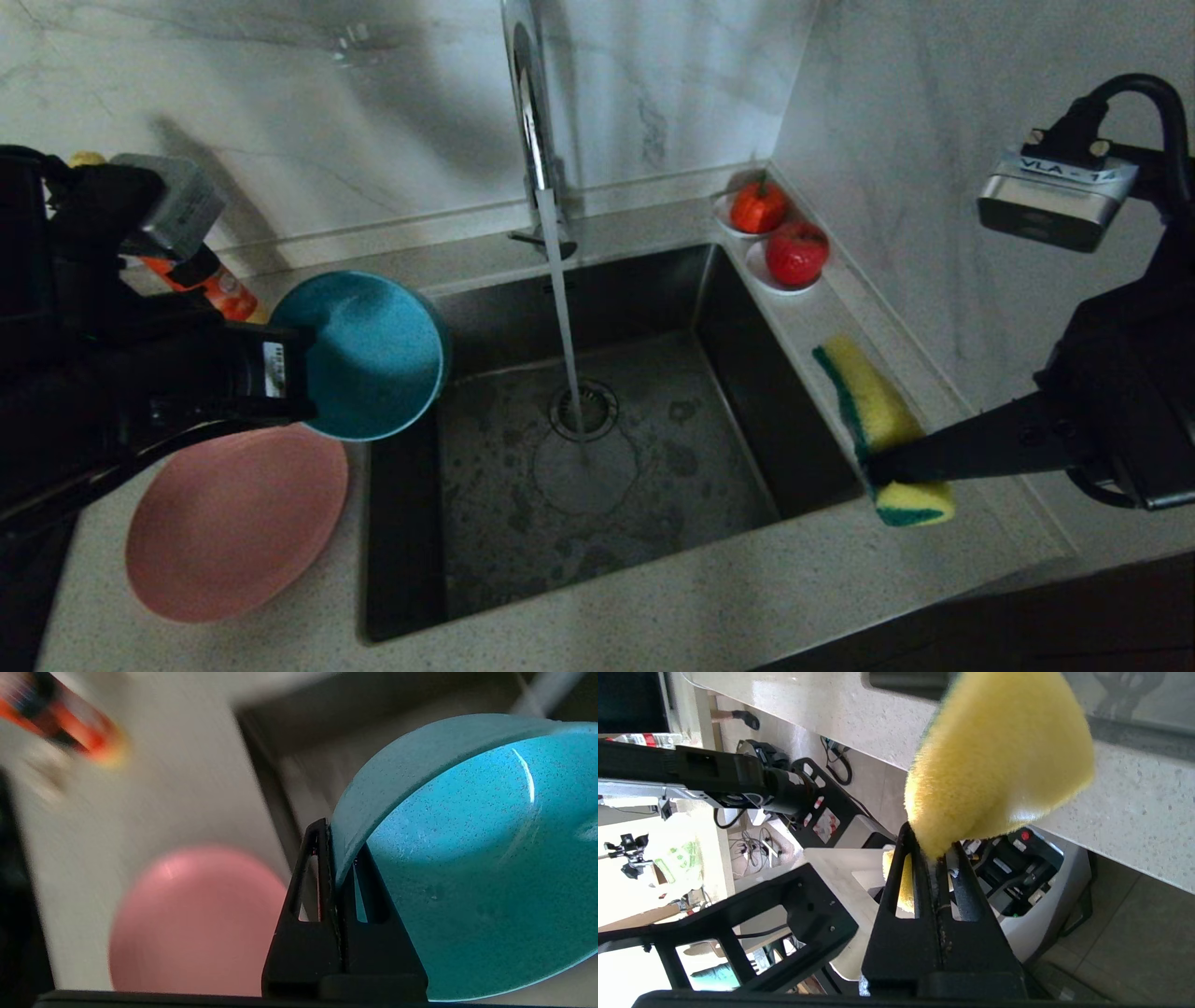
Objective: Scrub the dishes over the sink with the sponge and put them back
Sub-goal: Place the bowl on the table
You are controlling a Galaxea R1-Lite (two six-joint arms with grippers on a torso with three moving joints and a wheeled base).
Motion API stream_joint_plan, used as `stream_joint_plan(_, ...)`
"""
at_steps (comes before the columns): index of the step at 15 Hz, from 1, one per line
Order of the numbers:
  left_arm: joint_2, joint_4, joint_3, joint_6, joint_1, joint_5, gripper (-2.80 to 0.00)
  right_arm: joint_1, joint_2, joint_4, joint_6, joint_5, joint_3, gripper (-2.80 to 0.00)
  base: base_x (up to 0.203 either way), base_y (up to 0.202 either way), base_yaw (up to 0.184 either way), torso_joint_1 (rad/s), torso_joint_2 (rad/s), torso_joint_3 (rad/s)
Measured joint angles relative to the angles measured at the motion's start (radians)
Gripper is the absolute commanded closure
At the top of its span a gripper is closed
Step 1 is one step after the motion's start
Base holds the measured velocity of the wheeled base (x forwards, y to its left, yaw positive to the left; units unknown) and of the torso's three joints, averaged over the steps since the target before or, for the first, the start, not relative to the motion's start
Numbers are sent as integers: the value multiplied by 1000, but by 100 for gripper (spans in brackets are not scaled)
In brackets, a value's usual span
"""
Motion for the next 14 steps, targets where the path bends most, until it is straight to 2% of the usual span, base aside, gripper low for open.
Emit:
stream_joint_plan(4,-57,513,-233,-179,12,-151,0,-4,-15,0,0,1,13,0,0,0,0,0,0,0)
stream_joint_plan(6,-73,695,-324,-255,49,-214,0,-5,-21,0,-1,0,15,0,0,0,0,0,0,0)
stream_joint_plan(8,-84,859,-408,-299,122,-312,0,-12,-25,0,-2,1,15,0,0,0,0,0,0,0)
stream_joint_plan(10,-88,969,-456,-309,218,-391,0,-14,-29,0,-3,1,16,0,0,0,0,0,0,0)
stream_joint_plan(14,-83,1001,-482,-284,443,-407,0,-31,-33,0,-32,0,17,0,0,0,0,0,0,0)
